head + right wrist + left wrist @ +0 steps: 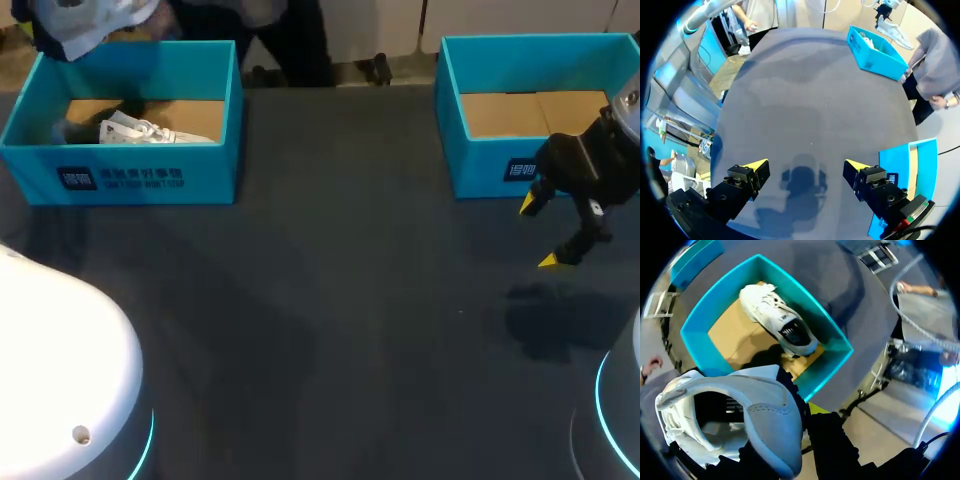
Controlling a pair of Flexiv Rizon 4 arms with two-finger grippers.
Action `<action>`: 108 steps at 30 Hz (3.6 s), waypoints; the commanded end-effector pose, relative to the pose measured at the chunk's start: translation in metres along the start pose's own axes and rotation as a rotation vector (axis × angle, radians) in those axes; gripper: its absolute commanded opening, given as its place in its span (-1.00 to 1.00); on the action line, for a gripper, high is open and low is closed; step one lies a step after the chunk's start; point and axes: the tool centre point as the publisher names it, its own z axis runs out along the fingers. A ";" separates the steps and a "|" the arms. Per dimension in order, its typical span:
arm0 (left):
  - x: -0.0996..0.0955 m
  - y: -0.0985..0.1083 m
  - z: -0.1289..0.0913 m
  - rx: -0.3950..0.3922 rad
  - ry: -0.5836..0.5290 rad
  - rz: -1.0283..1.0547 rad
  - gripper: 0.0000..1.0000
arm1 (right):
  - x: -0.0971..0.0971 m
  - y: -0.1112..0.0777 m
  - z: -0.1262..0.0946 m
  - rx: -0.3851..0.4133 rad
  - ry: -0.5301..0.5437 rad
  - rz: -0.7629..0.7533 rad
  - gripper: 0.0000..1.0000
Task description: Take the shoe out of the shoebox, open the shoe tongue, remove and reinsert the insole, then place the shoe into the shoebox
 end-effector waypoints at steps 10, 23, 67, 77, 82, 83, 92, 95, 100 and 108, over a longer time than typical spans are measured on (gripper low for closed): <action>-0.002 0.016 -0.004 -0.120 -0.117 0.567 -1.00 | 0.000 0.000 0.001 0.002 -0.001 0.001 1.00; -0.007 0.023 -0.011 -0.133 -0.086 0.675 -1.00 | 0.000 0.000 0.001 0.002 -0.001 0.001 1.00; -0.035 0.007 0.049 -0.196 -0.088 0.832 -1.00 | 0.000 0.000 0.001 0.002 -0.001 0.001 1.00; -0.048 0.010 0.072 -0.181 -0.063 0.797 -1.00 | 0.000 0.000 0.001 0.002 -0.001 0.001 1.00; -0.053 0.013 0.083 -0.150 -0.069 0.825 -1.00 | 0.000 0.000 0.001 0.002 -0.001 0.001 1.00; -0.054 0.015 0.085 -0.134 -0.073 0.826 -1.00 | 0.000 0.000 0.001 0.002 -0.001 0.001 1.00; -0.065 0.018 0.111 -0.132 -0.062 0.846 -1.00 | 0.000 0.000 0.001 0.002 -0.001 0.001 1.00; -0.070 0.017 0.120 -0.125 -0.061 0.857 -1.00 | 0.000 0.000 0.001 0.002 -0.001 0.001 1.00; -0.076 0.016 0.130 -0.112 -0.064 0.866 -1.00 | 0.000 0.000 0.001 0.002 -0.001 0.001 1.00; -0.079 0.011 0.142 -0.099 -0.045 0.880 -1.00 | 0.000 0.000 0.001 0.002 -0.001 0.001 1.00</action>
